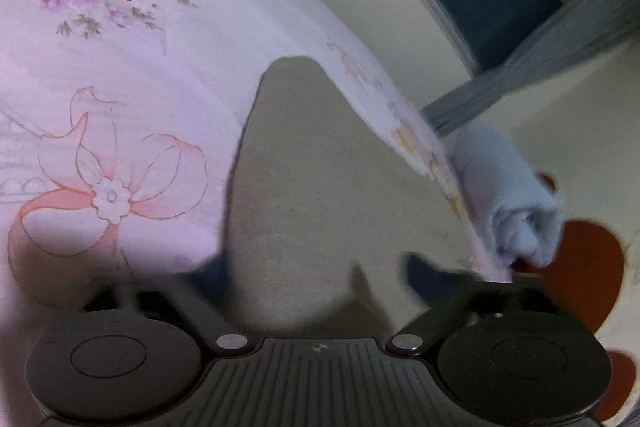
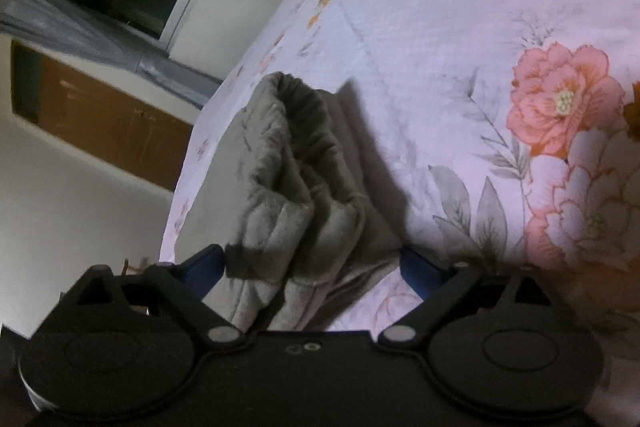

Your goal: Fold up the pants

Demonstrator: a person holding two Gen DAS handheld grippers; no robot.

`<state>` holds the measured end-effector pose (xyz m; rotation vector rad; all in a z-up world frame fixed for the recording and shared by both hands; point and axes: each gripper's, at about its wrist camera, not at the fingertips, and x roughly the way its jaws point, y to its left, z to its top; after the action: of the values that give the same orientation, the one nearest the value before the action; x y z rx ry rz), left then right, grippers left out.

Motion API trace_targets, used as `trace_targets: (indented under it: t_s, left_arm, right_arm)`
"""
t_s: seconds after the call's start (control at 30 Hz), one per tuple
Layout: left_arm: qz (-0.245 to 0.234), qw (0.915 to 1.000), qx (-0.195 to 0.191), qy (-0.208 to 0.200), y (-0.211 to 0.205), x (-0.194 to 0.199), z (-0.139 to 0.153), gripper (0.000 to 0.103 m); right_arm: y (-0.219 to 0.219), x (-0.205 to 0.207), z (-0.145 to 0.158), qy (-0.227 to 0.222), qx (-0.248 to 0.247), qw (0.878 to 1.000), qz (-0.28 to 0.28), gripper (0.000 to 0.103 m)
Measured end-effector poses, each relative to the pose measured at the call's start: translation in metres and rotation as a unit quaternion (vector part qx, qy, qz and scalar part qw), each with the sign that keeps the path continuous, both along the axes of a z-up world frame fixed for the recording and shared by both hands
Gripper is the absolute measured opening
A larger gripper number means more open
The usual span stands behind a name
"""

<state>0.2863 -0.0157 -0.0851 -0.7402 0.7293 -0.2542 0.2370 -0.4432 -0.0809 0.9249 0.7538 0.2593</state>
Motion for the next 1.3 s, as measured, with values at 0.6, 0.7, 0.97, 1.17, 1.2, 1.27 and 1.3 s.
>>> trace_targets:
  t_s: [0.6, 0.7, 0.97, 1.17, 1.2, 1.27, 1.3]
  left_arm:
    - [-0.061, 0.9973, 0.024, 0.031, 0.027, 0.020, 0.006, 0.051]
    - [-0.021, 0.9988, 0.044, 0.009, 0.038, -0.002, 0.016, 0.086]
    - [0.003, 0.9661, 0.254, -0.045, 0.006, -0.036, 0.044, 0.098]
    - [0.008, 0.9499, 0.311, -0.034, -0.001, -0.042, 0.052, 0.099]
    - [0.009, 0.9478, 0.315, -0.045, -0.002, -0.050, 0.058, 0.099]
    - [0.008, 0.9462, 0.318, -0.059, 0.001, -0.063, 0.069, 0.099]
    - [0.012, 0.9454, 0.318, -0.070, 0.003, -0.074, 0.075, 0.099]
  right_arm:
    - [-0.003, 0.001, -0.003, -0.016, 0.032, 0.999, -0.006, 0.046]
    - [-0.005, -0.009, 0.016, -0.028, -0.037, 0.998, -0.035, 0.044]
    - [0.046, -0.001, 0.073, -0.128, -0.196, 0.971, 0.041, 0.043]
    - [0.052, 0.015, 0.067, -0.075, -0.266, 0.960, 0.053, 0.038]
    - [0.052, 0.007, 0.078, -0.085, -0.286, 0.953, 0.045, 0.048]
    - [0.051, -0.014, 0.094, -0.116, -0.309, 0.943, 0.041, 0.068]
    - [0.049, -0.026, 0.102, -0.133, -0.313, 0.940, 0.042, 0.078]
